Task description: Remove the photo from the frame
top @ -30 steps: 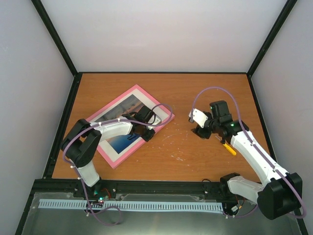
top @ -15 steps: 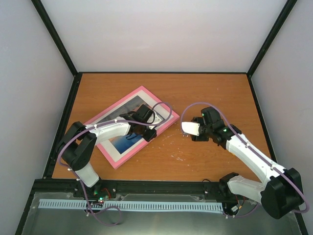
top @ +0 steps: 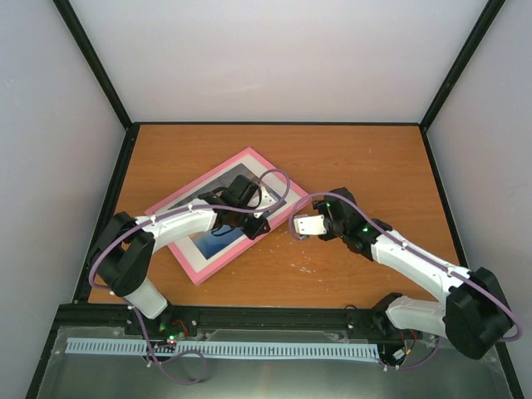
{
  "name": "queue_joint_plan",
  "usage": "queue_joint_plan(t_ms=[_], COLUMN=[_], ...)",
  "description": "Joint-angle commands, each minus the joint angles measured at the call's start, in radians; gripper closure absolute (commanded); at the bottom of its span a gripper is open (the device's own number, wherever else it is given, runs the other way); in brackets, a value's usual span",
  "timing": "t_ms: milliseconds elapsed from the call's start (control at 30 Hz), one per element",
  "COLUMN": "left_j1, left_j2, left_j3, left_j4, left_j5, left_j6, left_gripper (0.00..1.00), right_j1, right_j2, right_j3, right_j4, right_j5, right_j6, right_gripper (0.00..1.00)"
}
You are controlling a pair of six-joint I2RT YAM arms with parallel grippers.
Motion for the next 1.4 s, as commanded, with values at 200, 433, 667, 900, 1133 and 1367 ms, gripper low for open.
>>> queue_joint_plan(t_ms=[200,433,667,900,1133,1367], left_j1=[-0.012,-0.013,-0.012,-0.013,-0.012,-0.012], left_j2=[-0.054,-0.076,-0.088,-0.101,-0.100,-0.123], left_j3=[0.013,0.003,-0.001,-0.010,-0.010,-0.017], left_j4=[0.061,0.061,0.060,0.061,0.056,0.063], left_j5=[0.087,0.086,0.094,0.108,0.118,0.138], left_j6=[0.019,0.020,0.019,0.021,0.026,0.028], left_gripper=[0.99,0.99,0.99,0.99,0.99,0.99], right_j1=[0.044,0.050,0.049,0.051,0.051,0.051], right_j2=[0.164,0.246,0.351,0.452,0.456,0.394], right_j3=[-0.017,-0.077,-0.141,-0.130,-0.148,-0.185], right_j4=[0.255,0.498,0.777,0.933,1.004,1.010], right_j5=[0.041,0.034,0.010,0.042,0.033,0.014], right_j6=[-0.121,-0.167,-0.228,-0.228,-0.232,-0.220], right_gripper=[0.38,0.38,0.41,0.47,0.61,0.77])
